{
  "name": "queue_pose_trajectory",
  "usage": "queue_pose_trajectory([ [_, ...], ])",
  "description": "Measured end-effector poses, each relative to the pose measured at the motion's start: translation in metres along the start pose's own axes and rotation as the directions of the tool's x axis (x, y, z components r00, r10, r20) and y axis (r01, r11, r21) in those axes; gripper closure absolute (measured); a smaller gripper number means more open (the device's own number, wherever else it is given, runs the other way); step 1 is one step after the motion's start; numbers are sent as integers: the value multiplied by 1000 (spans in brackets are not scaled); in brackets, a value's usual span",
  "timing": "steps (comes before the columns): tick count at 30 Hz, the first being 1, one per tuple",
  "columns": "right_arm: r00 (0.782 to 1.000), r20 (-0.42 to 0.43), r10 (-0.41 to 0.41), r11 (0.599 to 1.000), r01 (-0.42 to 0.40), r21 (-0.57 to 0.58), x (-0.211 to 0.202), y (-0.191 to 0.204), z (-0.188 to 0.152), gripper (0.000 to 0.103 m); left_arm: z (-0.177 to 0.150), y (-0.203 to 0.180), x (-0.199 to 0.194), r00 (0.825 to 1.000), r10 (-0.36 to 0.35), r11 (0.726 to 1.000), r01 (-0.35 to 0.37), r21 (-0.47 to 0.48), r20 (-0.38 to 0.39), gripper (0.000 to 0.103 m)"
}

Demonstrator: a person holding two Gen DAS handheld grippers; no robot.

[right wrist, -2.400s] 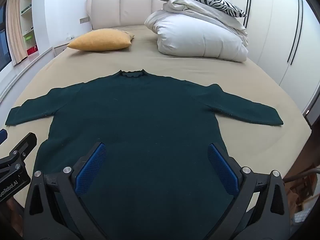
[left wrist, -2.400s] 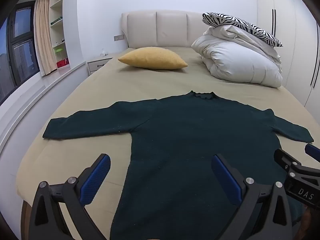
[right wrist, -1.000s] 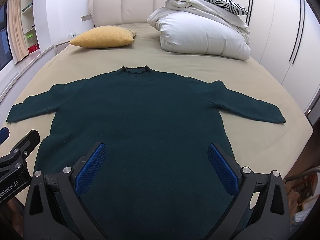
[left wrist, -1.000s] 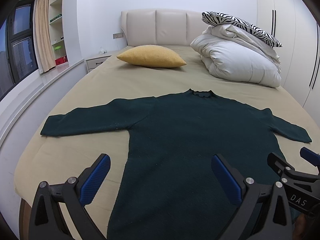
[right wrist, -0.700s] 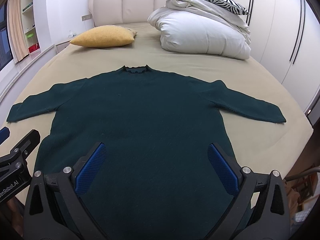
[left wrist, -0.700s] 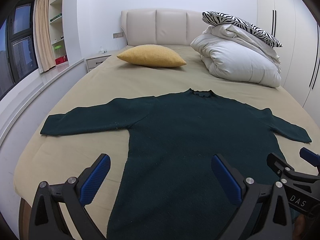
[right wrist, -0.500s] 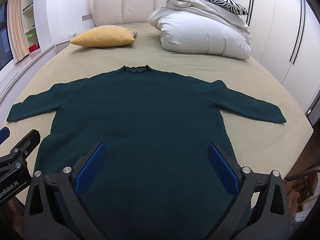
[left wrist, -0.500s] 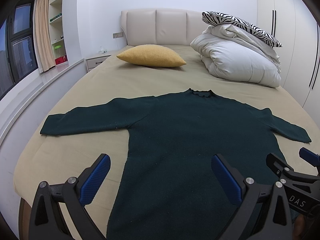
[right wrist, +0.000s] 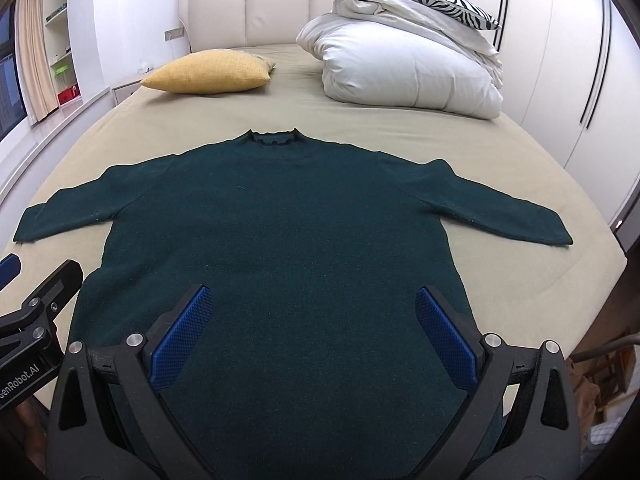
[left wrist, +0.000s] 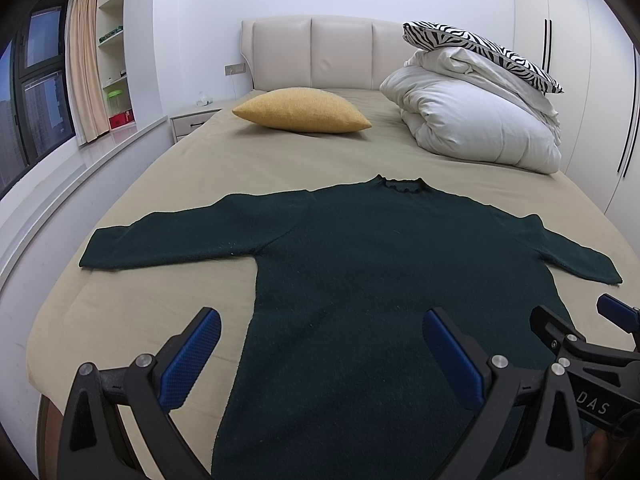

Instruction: Fold small clothes

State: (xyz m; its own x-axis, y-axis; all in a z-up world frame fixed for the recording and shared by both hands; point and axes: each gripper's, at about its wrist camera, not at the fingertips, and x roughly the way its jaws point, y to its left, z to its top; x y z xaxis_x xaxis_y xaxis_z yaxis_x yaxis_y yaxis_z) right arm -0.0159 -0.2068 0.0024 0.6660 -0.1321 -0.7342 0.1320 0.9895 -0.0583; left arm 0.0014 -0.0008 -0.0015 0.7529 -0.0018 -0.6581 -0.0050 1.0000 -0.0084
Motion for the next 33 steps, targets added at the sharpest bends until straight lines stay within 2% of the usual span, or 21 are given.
queue_pose_trajectory([
  [24, 1000, -8, 4, 1000, -4, -4, 2, 2, -1, 0, 0, -1, 0, 1000, -5, 1000, 5, -1, -3, 0],
  [30, 1000, -17, 3, 1000, -3, -4, 5, 1, -2, 0, -13, 4, 8, 996, -71, 997, 70, -41, -47, 0],
  [33, 1000, -21, 0, 1000, 0, -4, 8, 0, -2, 0, -17, 24, 14, 993, -96, 992, 90, -86, -71, 0],
])
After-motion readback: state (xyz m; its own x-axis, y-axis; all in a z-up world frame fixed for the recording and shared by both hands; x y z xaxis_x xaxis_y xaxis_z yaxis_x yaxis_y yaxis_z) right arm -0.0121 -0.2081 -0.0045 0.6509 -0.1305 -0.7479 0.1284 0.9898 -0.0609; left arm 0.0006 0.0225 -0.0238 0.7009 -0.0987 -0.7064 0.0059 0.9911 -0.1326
